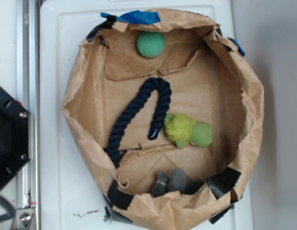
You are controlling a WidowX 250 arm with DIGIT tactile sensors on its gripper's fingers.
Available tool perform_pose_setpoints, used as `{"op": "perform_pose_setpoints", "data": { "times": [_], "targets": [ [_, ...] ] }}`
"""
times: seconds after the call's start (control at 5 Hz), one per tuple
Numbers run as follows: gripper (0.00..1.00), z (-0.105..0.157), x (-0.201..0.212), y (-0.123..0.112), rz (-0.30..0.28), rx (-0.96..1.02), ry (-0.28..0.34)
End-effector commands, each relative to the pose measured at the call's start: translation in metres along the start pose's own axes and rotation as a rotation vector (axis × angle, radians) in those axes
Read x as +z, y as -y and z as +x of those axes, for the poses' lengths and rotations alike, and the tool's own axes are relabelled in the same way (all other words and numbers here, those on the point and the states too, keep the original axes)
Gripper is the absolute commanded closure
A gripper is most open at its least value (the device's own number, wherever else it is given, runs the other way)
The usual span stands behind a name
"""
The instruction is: Grab the gray animal.
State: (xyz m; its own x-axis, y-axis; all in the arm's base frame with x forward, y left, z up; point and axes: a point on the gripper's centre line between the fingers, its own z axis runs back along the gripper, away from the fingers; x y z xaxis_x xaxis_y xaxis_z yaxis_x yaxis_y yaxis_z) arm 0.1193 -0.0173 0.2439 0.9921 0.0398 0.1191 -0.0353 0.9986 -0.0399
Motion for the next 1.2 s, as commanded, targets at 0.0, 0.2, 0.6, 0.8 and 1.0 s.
{"op": "perform_pose_setpoints", "data": {
  "times": [0.0, 0.2, 0.6, 0.8, 1.0],
  "targets": [
    [0.0, 0.0, 0.0, 0.0, 0.0, 0.0, 0.0],
    [0.0, 0.019, -0.014, 0.004, -0.032, 0.009, -0.012],
    [0.0, 0.063, -0.045, 0.016, -0.062, 0.059, -0.011],
    [0.0, 0.078, -0.061, 0.014, -0.104, 0.097, 0.035],
    [0.0, 0.096, -0.092, 0.012, -0.115, 0.106, 0.085]
  ]
}}
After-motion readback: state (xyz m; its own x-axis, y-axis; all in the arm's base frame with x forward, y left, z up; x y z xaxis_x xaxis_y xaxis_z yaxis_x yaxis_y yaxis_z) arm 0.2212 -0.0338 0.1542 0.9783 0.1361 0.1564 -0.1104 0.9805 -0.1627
